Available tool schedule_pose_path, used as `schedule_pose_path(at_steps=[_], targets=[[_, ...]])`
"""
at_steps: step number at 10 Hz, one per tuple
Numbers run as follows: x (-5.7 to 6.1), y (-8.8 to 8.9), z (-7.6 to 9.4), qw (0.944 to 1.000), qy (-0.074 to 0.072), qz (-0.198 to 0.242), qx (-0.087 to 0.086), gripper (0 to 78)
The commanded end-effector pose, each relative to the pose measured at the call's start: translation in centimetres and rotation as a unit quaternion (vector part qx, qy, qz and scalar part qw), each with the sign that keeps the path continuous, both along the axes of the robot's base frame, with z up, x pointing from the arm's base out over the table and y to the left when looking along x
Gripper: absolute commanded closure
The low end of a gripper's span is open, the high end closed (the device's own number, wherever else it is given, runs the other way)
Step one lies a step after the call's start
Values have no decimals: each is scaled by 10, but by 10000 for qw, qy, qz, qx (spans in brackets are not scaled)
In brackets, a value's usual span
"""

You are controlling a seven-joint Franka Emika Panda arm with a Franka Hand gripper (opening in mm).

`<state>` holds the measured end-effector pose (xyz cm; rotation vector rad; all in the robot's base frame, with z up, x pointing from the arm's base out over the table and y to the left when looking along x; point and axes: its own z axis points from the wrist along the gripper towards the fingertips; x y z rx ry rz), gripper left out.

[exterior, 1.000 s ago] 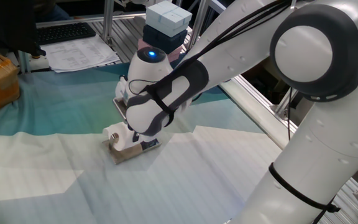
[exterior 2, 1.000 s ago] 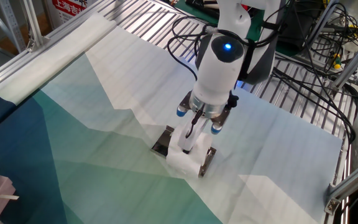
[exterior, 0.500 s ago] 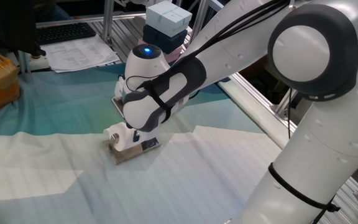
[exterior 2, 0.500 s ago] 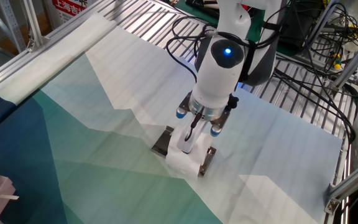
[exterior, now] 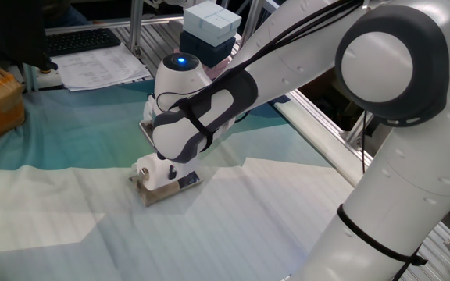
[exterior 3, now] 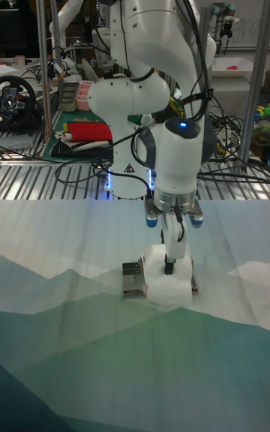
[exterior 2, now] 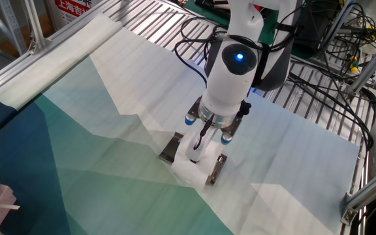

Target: Put the toilet paper on its holder

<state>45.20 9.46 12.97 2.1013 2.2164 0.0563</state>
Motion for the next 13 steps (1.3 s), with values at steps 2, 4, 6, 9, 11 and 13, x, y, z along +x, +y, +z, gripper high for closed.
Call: schedule_pose_path(at_steps=[2,4,6,9,11,13], targets=[[2,1,2,9999,121,-51,-74,1],[-1,7,24,9997,259,-30,30,1],[1,6,32,9997,260,-11,31,1],[1,6,34,9997,260,28,24,1],[0,6,40,9996,264,55,21,1],[-4,5,53,9986,319,421,5,1]])
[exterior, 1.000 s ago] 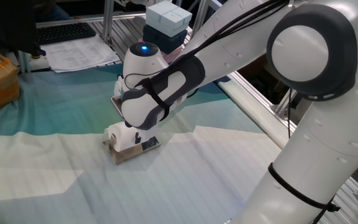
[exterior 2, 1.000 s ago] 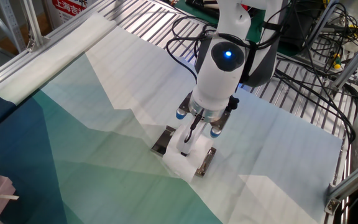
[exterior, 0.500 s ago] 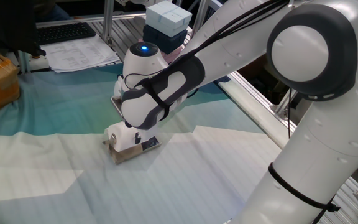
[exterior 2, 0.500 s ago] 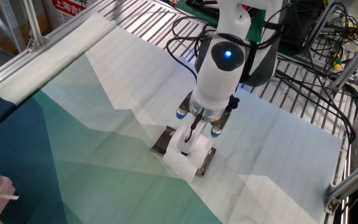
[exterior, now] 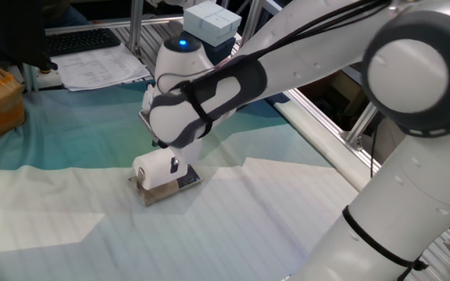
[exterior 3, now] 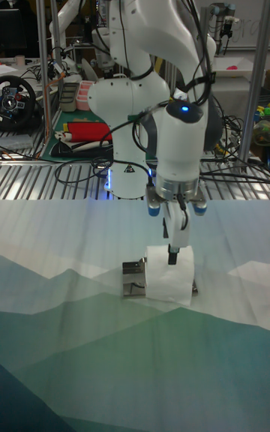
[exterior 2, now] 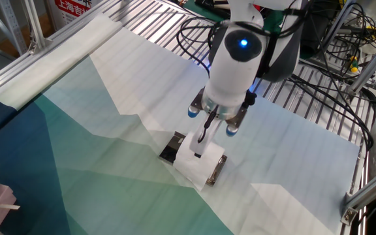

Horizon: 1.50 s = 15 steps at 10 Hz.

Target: Put the toilet paper on its holder

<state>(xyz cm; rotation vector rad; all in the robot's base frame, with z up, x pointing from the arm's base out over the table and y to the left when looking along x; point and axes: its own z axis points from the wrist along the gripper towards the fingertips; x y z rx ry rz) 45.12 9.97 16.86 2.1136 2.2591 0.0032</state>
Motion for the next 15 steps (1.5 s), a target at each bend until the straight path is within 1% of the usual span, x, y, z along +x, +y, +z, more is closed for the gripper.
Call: schedule_pose_path(at_steps=[1,2,3,4,6,7,8,9,10,11,12,13,14,15], targets=[[-7,-1,24,9975,101,705,2,1],[-11,-3,35,9930,204,1166,17,1],[-15,-5,44,9863,325,1618,22,1],[-18,-7,50,9796,364,1978,37,1],[-21,-8,55,9651,396,2588,-38,1],[-22,-9,58,9548,411,2942,-82,1],[-24,-10,61,9426,467,3301,-179,1],[-27,-12,64,9297,578,3625,-297,1],[-28,-12,66,9248,603,3743,-324,1],[-30,-13,68,9070,653,4145,-360,1],[-30,-13,68,9070,653,4145,-360,1],[-31,-15,70,8840,739,4591,-469,1],[-31,-18,71,8719,768,4810,-504,1],[-30,-23,71,8623,797,4973,-529,1]])
